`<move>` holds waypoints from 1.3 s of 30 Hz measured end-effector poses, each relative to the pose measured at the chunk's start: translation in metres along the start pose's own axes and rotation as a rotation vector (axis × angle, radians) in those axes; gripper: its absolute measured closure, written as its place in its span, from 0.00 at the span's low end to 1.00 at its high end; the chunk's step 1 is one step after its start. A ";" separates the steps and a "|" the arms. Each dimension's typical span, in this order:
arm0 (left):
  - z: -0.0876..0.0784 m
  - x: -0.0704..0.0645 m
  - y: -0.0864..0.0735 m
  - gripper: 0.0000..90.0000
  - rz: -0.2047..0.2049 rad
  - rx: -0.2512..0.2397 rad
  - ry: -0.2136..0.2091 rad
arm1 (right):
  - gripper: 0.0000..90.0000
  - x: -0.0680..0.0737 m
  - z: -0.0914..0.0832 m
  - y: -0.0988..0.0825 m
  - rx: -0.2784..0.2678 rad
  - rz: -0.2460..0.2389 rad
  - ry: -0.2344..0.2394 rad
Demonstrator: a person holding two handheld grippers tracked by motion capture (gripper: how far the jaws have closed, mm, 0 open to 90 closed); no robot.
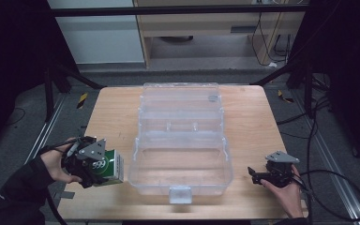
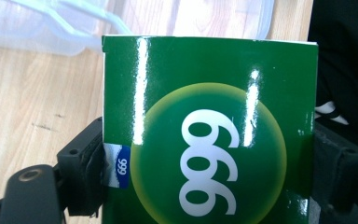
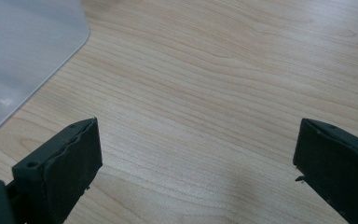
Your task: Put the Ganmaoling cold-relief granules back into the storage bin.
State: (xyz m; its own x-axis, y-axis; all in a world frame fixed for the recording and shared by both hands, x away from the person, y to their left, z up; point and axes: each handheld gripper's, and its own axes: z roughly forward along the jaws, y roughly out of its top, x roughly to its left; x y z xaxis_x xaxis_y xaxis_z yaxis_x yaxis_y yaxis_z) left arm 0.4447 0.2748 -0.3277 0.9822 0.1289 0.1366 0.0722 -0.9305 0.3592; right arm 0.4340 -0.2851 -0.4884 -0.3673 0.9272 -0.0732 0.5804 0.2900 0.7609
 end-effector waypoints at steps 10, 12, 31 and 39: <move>-0.005 0.003 0.013 0.16 -0.005 -0.016 -0.005 | 0.02 0.000 0.000 0.000 0.001 0.000 0.002; -0.005 0.004 0.015 0.16 -0.001 -0.012 -0.005 | 0.02 0.000 0.000 0.000 0.000 -0.001 0.002; 0.000 0.011 0.058 0.17 0.055 -0.040 -0.012 | 0.02 0.000 0.000 0.000 0.002 -0.003 0.003; 0.006 0.013 0.077 0.17 0.093 -0.035 -0.021 | 0.02 0.000 -0.001 0.000 0.001 0.002 0.007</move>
State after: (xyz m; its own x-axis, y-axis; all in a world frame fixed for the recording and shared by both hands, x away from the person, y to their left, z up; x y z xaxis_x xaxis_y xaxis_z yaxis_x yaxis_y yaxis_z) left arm 0.4639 0.2029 -0.3033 0.9879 0.0349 0.1514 -0.0252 -0.9254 0.3782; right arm 0.4335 -0.2848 -0.4880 -0.3716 0.9260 -0.0670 0.5822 0.2886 0.7601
